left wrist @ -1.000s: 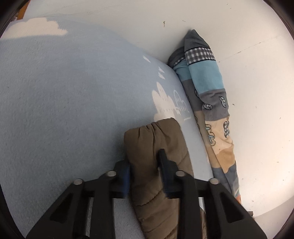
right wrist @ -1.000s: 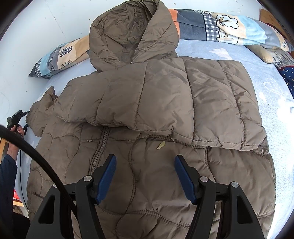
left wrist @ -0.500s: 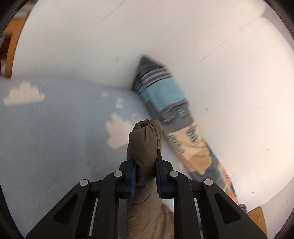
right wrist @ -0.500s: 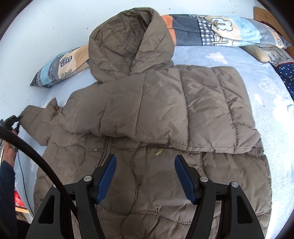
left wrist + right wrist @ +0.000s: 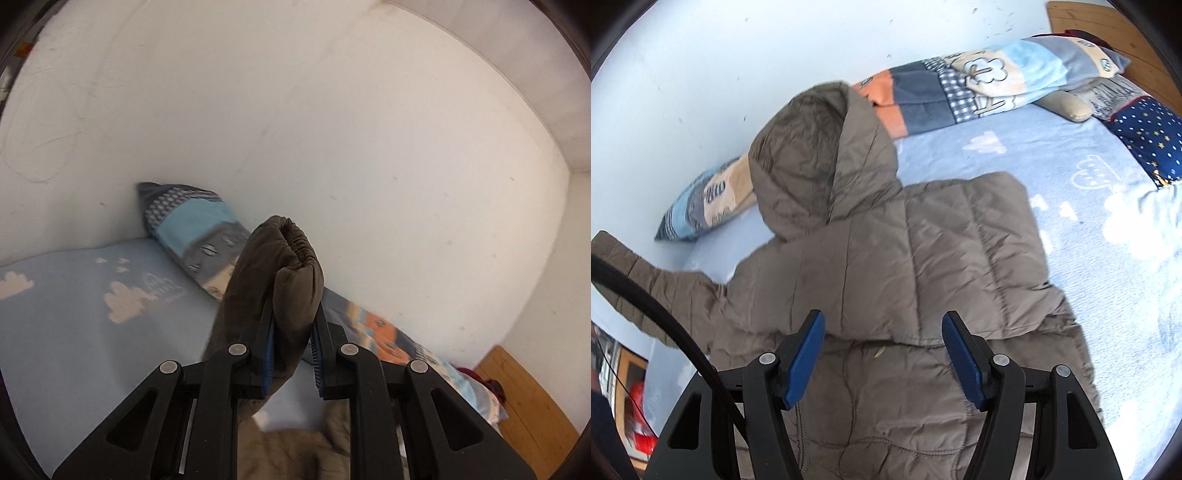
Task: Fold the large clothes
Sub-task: 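Lift the sleeve with the left gripper, fold it across the body, release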
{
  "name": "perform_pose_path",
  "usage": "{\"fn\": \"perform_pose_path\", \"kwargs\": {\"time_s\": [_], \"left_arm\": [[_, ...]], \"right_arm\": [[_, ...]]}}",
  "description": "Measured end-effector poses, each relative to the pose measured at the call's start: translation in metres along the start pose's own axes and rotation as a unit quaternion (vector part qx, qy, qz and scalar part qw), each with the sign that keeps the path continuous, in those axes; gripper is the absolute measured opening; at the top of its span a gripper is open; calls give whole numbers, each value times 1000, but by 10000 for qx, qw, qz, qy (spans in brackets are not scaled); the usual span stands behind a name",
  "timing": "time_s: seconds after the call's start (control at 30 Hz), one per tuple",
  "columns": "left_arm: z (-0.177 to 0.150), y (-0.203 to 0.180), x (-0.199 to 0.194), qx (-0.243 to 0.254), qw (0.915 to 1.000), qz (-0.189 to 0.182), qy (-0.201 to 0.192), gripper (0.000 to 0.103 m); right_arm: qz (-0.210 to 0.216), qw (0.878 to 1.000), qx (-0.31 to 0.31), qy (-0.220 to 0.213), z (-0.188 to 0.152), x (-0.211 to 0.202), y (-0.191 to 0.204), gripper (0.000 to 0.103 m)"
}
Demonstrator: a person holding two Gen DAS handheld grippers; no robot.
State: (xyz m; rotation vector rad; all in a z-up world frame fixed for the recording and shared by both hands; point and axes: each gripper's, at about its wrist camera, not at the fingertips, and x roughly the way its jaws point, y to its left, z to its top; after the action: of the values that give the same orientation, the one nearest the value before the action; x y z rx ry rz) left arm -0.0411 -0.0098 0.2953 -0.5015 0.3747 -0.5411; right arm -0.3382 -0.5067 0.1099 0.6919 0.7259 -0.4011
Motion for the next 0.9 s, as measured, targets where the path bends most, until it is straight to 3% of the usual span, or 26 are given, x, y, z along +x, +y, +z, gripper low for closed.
{"fn": "perform_pose_path", "kwargs": {"time_s": [0.27,0.53,0.77,0.9], "left_arm": [[-47,-100,9,439,9967,-496,468,16],[-104,-182,27,790,9878,-953,941,16],[-188,-234,57,993,9740,-1184,1658,16],[-241,-254,71,1152,9647,-1136,2078,16]], "right_arm": [[99,9985,328,-419,15,-37,-25,71],[167,9941,775,-736,28,-66,-61,71],[84,9904,1003,-952,36,-90,-90,71],[121,9893,1106,-943,36,-96,-101,71]]}}
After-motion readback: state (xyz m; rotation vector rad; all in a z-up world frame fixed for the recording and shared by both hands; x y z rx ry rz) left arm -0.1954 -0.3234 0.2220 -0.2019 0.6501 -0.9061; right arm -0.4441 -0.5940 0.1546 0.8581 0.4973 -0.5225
